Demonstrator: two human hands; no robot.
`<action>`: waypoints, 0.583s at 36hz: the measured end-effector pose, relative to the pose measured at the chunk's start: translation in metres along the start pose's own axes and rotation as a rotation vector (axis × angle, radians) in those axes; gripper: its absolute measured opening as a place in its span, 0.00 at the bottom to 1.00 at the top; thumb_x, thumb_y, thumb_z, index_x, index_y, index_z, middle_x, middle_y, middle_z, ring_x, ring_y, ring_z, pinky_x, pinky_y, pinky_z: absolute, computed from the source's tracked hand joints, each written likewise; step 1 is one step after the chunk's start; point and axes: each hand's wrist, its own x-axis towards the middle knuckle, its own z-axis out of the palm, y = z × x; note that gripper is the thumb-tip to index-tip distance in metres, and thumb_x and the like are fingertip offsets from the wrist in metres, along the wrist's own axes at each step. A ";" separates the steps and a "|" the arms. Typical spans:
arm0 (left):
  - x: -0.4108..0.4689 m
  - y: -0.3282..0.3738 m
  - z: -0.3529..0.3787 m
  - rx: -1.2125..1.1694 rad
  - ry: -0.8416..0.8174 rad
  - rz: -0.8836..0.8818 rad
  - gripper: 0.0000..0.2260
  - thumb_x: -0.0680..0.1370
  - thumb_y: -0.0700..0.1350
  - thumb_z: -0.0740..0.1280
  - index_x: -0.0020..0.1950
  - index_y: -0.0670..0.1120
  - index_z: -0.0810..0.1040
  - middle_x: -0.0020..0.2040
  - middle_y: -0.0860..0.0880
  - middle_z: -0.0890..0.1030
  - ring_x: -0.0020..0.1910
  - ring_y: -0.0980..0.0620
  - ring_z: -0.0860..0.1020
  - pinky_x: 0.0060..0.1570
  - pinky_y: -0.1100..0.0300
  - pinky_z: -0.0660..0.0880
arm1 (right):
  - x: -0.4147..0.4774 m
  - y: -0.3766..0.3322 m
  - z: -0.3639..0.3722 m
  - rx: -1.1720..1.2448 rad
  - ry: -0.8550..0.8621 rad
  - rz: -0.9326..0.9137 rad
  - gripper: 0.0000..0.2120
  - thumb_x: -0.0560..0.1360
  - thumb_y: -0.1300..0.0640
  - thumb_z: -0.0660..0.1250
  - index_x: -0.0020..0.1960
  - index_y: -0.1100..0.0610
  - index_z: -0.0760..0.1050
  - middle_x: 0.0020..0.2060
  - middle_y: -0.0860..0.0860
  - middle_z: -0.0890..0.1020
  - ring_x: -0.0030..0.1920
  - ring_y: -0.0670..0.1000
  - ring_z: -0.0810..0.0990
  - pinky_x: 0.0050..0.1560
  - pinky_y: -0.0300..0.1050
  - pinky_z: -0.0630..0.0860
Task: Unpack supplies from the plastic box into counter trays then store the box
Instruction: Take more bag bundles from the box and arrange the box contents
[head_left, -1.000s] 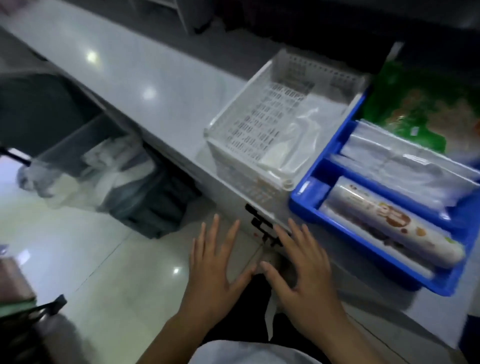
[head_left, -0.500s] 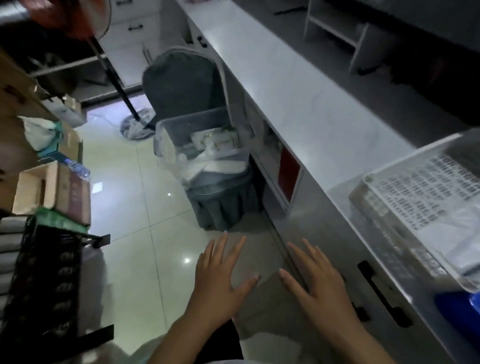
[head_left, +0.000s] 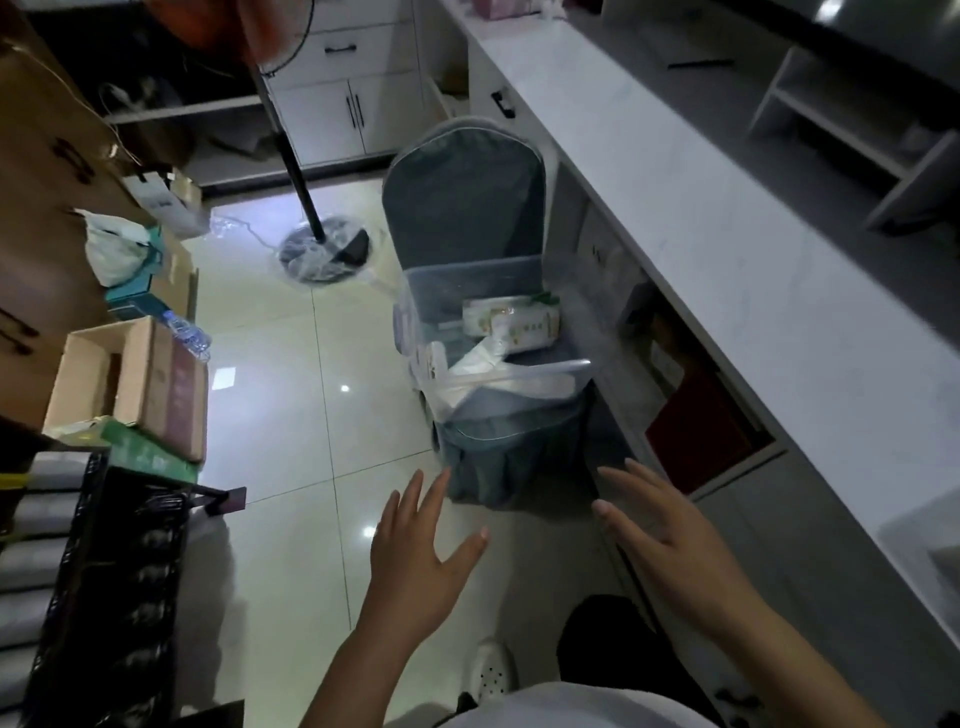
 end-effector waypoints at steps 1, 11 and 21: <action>0.008 -0.002 0.000 -0.010 -0.014 -0.009 0.34 0.75 0.68 0.62 0.78 0.66 0.50 0.81 0.59 0.46 0.80 0.52 0.44 0.77 0.47 0.50 | 0.010 -0.003 -0.001 0.002 0.009 0.012 0.33 0.68 0.29 0.56 0.70 0.39 0.69 0.75 0.42 0.63 0.75 0.45 0.59 0.74 0.53 0.61; 0.112 -0.014 -0.020 0.038 -0.121 -0.109 0.35 0.74 0.69 0.60 0.78 0.65 0.51 0.81 0.57 0.46 0.80 0.50 0.44 0.77 0.49 0.48 | 0.162 -0.018 0.000 -0.027 -0.048 0.026 0.23 0.75 0.38 0.64 0.68 0.42 0.73 0.74 0.45 0.66 0.73 0.45 0.64 0.66 0.42 0.64; 0.264 0.008 -0.088 0.154 -0.155 -0.234 0.35 0.75 0.66 0.64 0.78 0.64 0.53 0.81 0.57 0.48 0.80 0.49 0.46 0.77 0.49 0.49 | 0.342 -0.044 0.005 -0.009 -0.200 0.083 0.22 0.76 0.42 0.66 0.68 0.47 0.74 0.74 0.51 0.68 0.73 0.51 0.66 0.72 0.49 0.63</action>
